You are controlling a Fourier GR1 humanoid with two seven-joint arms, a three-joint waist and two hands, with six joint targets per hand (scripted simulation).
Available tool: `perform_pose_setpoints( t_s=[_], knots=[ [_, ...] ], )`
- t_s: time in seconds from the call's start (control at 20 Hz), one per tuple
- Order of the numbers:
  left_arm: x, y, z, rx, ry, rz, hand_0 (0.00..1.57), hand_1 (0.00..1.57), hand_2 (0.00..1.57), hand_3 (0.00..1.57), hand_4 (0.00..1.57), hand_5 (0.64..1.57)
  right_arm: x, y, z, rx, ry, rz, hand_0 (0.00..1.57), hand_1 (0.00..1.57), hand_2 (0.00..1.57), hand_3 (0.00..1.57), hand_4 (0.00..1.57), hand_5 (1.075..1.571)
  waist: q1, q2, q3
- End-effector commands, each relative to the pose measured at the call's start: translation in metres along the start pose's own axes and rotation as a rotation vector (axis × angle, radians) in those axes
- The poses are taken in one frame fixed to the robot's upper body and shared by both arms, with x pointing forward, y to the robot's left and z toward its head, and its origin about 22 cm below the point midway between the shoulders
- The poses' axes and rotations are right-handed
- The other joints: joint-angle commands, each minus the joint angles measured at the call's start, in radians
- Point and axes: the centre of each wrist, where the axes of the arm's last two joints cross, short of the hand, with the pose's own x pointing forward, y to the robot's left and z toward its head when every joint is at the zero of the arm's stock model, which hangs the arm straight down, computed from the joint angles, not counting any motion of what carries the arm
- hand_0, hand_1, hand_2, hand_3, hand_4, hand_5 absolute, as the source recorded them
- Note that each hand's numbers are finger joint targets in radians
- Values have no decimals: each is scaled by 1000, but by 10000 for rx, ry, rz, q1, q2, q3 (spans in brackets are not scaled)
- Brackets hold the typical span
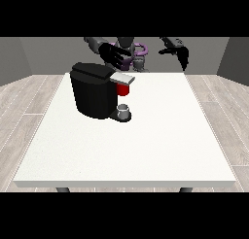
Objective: Insert the coffee pod into the coffee machine and close the lid
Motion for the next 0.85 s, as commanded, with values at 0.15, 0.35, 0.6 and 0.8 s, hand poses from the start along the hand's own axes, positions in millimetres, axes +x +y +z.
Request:
perform_pose_setpoints(
  t_s=[0.15,0.35,0.6,0.8],
  knots=[
    [8,-20,-6,-418,-359,-2,0,0,0,0,196,1571,12,16,-9,248,-389,-158,0,0,0,0,125,1571,-1,-209,2],
    [-10,-1,7,207,-469,-99,0,0,0,0,165,1571,10,36,1,926,-962,-771,0,0,0,0,132,1571,-491,-496,0],
    [-20,-29,12,156,-81,533,0,0,0,0,192,1571,-24,52,37,1205,-881,-2395,0,0,0,0,269,1571,-836,-1257,4],
    [-43,4,30,1009,485,250,0,0,0,0,192,1571,-58,77,92,728,-26,-3271,0,0,0,0,157,1571,-1671,-1792,1]
  ],
)
